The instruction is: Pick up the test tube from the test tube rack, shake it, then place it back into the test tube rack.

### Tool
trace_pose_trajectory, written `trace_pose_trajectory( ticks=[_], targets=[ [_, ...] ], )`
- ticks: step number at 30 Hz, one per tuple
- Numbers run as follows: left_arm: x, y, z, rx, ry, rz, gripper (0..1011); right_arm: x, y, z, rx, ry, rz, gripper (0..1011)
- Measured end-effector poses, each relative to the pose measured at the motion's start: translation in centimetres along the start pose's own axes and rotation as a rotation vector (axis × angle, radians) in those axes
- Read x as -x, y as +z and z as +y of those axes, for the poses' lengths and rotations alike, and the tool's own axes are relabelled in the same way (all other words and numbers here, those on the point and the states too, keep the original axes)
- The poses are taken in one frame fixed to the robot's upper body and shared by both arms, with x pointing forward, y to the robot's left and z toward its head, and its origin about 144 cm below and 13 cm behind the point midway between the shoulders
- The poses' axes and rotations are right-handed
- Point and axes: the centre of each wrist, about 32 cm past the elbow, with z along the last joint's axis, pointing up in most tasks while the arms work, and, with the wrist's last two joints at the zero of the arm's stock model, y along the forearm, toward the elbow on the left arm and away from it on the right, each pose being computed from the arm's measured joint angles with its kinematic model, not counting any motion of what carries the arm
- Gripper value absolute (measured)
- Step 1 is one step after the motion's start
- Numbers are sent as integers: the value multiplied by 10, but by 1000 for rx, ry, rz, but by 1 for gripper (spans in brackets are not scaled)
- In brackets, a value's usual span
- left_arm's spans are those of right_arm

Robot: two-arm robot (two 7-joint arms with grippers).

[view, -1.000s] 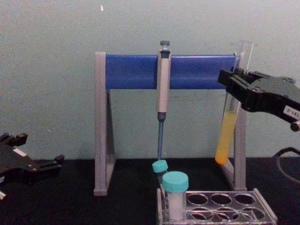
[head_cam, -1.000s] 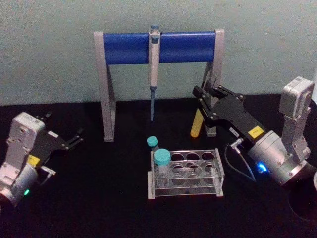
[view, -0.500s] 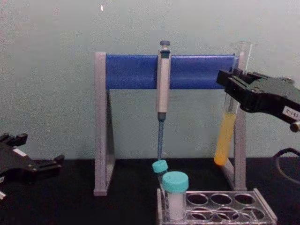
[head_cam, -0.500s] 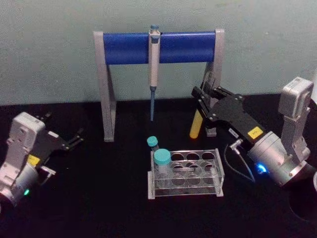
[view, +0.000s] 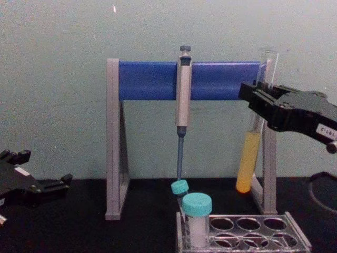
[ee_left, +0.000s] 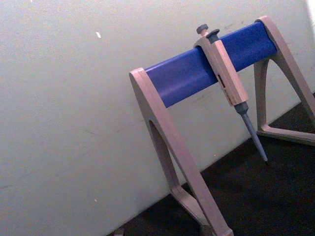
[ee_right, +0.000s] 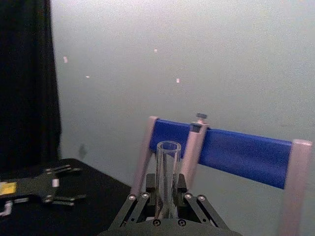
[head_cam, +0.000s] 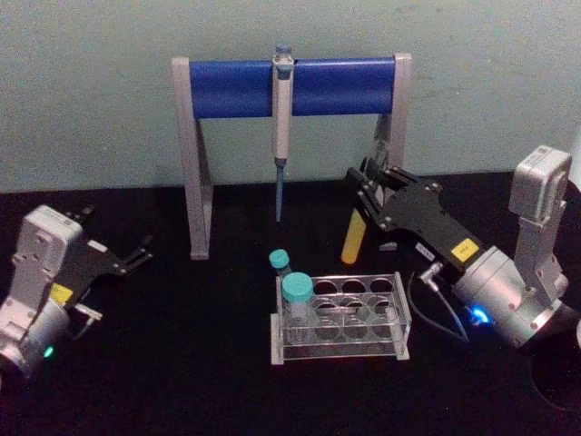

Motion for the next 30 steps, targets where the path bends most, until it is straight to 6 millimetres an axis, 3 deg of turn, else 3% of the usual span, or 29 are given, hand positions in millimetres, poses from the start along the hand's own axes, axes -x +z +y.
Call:
trace_pose_trajectory(
  ticks=[13, 30],
  targets=[
    [0, 0, 0, 0, 0, 0, 1001, 5, 4, -14, 23, 166, 17, 233],
    [0, 0, 0, 0, 0, 0, 1001, 6, -3, -17, 77, 207, 31, 234]
  ],
)
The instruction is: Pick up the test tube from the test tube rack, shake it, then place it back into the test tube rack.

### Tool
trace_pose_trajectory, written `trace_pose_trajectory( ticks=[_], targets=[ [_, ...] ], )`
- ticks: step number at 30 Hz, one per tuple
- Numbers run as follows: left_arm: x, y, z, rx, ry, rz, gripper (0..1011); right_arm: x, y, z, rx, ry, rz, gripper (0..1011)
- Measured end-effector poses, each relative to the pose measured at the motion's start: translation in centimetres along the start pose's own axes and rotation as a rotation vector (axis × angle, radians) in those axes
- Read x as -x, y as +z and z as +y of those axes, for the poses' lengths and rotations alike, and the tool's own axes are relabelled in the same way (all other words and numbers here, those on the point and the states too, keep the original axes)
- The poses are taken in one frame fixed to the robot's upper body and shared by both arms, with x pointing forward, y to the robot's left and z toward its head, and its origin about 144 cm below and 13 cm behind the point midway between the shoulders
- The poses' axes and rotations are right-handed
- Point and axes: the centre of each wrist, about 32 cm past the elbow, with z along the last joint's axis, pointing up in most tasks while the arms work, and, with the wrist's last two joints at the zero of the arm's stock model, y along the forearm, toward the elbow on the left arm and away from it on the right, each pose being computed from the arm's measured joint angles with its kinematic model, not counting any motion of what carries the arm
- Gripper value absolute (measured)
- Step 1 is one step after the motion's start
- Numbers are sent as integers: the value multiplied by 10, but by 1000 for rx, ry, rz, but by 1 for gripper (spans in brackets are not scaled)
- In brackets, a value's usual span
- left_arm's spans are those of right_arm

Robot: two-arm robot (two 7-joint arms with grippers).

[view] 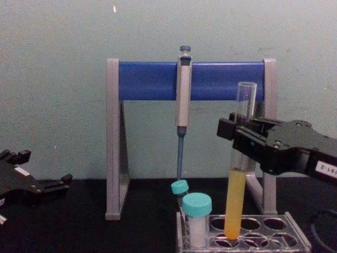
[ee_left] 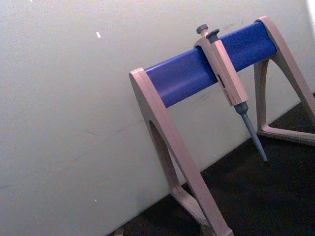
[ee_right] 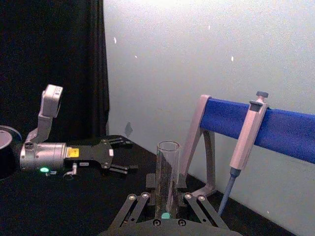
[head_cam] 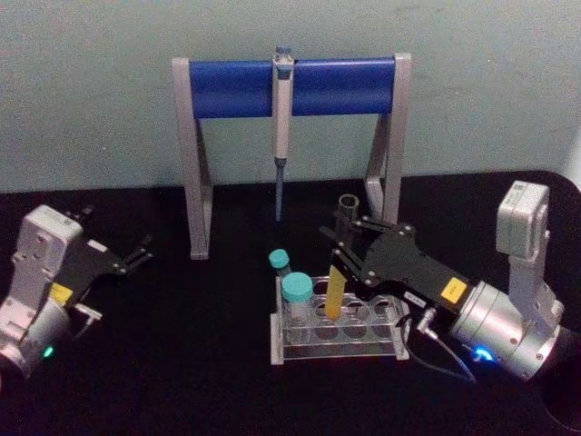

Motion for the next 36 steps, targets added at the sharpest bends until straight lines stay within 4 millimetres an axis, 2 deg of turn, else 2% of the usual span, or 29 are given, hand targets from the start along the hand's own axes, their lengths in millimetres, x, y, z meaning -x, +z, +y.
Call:
trace_pose_trajectory(
  ticks=[36],
  targets=[
    [0, 0, 0, 0, 0, 0, 1001, -1, -31, 8, 85, -36, 55, 234]
  ],
)
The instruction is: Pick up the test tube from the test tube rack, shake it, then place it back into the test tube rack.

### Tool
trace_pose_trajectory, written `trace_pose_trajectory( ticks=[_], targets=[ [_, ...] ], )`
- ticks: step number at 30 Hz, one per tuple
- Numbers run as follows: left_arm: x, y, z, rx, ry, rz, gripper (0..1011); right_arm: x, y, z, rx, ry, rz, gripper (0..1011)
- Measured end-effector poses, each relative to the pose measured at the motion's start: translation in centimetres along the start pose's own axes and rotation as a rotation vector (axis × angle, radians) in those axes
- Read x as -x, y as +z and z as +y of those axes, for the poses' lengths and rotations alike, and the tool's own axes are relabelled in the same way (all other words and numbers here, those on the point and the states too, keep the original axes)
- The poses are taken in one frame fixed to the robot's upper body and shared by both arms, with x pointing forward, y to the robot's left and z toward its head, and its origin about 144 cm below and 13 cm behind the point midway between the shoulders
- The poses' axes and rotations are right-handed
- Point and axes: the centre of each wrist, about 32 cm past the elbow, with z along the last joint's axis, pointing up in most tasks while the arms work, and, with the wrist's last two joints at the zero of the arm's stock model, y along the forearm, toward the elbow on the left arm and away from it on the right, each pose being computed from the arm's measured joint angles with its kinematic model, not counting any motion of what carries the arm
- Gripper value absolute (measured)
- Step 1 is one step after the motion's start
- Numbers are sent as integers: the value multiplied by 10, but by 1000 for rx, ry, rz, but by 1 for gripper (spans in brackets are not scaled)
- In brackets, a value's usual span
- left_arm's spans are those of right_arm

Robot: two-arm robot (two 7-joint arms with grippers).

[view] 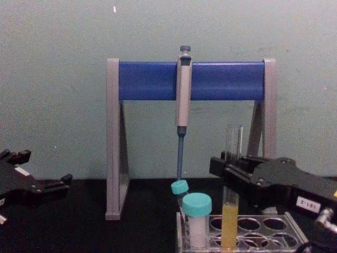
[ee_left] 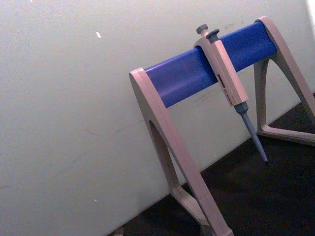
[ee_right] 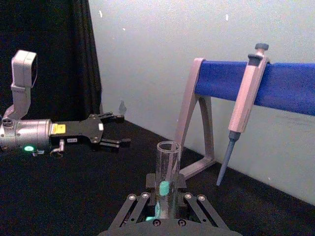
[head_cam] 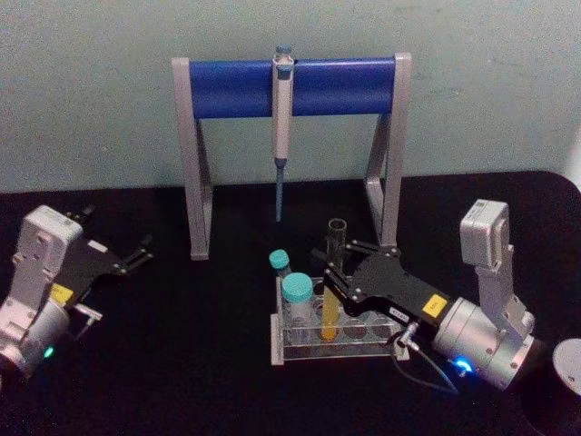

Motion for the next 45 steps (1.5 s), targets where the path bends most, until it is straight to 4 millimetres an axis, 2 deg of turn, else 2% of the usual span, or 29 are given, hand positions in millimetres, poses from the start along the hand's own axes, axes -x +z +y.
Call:
trace_pose_trajectory(
  ticks=[22, 40, 42, 45],
  targets=[
    [0, 0, 0, 0, 0, 0, 1001, 0, -12, 3, 42, -17, 25, 234],
    [0, 0, 0, 0, 0, 0, 1001, 1, -13, 4, 46, -23, 25, 234],
    [0, 0, 0, 0, 0, 0, 1001, 1, -13, 4, 49, -23, 25, 248],
    [0, 0, 0, 0, 0, 0, 1001, 1, -13, 4, 49, -23, 25, 359]
  ],
)
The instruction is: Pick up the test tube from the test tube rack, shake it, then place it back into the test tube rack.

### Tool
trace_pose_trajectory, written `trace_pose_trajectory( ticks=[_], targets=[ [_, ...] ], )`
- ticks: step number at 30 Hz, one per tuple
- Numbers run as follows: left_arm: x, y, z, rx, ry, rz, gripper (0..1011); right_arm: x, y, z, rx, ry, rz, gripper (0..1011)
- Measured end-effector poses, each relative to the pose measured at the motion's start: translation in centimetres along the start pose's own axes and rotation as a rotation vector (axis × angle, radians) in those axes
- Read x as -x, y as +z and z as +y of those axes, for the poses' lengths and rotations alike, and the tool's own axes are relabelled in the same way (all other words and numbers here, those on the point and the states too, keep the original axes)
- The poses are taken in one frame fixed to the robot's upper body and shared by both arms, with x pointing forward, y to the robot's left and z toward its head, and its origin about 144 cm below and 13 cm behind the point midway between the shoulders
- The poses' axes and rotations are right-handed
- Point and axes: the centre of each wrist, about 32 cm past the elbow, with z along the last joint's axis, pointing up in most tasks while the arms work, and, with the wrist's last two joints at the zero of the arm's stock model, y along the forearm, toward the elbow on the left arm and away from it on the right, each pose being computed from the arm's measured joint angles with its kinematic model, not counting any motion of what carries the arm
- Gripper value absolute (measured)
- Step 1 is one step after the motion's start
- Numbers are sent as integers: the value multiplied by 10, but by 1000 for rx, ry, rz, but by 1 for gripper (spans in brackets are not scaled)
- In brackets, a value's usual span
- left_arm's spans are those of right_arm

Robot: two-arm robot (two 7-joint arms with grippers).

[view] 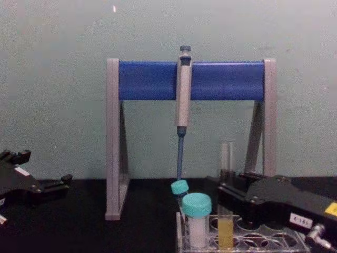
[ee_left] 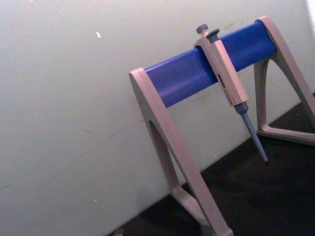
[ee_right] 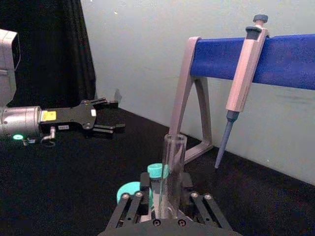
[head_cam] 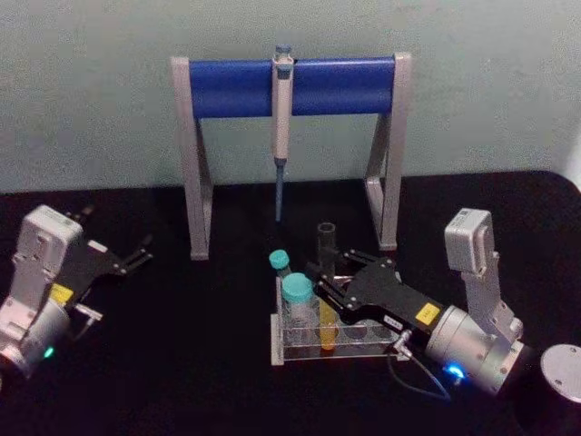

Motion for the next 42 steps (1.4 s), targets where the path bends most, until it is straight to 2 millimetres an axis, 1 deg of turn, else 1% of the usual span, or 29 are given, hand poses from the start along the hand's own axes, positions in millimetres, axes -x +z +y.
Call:
trace_pose_trajectory(
  ticks=[5, 7, 8, 10, 12, 13, 15, 16, 18, 20, 22, 31, 38, 42],
  targets=[
    [0, 0, 0, 0, 0, 0, 1001, 0, 0, 0, 0, 0, 0, 498],
    [0, 0, 0, 0, 0, 0, 1001, 0, 0, 0, -1, 0, 0, 582],
    [0, 0, 0, 0, 0, 0, 1001, 0, 0, 0, -1, 0, 1, 596],
    [0, 0, 0, 0, 0, 0, 1001, 0, 0, 0, -1, 0, 1, 679],
    [0, 0, 0, 0, 0, 0, 1001, 0, 0, 0, -1, 1, 1, 720],
    [0, 0, 0, 0, 0, 0, 1001, 0, 0, 0, -1, 1, 1, 785],
    [0, 0, 0, 0, 0, 0, 1001, 0, 0, 0, -1, 1, 1, 817],
    [0, 0, 0, 0, 0, 0, 1001, 0, 0, 0, -2, 1, 1, 868],
    [0, 0, 0, 0, 0, 0, 1001, 0, 0, 0, -2, 1, 1, 905],
    [0, 0, 0, 0, 0, 0, 1001, 0, 0, 0, -2, 1, 1, 969],
    [0, 0, 0, 0, 0, 0, 1001, 0, 0, 0, -2, 1, 1, 998],
    [0, 0, 0, 0, 0, 0, 1001, 0, 1, 0, -6, 2, -1, 1000],
    [0, 0, 0, 0, 0, 0, 1001, 0, 14, -4, -83, 7, -33, 1000],
    [0, 0, 0, 0, 0, 0, 1001, 1, 25, -9, -171, -10, -66, 1000]
  ],
)
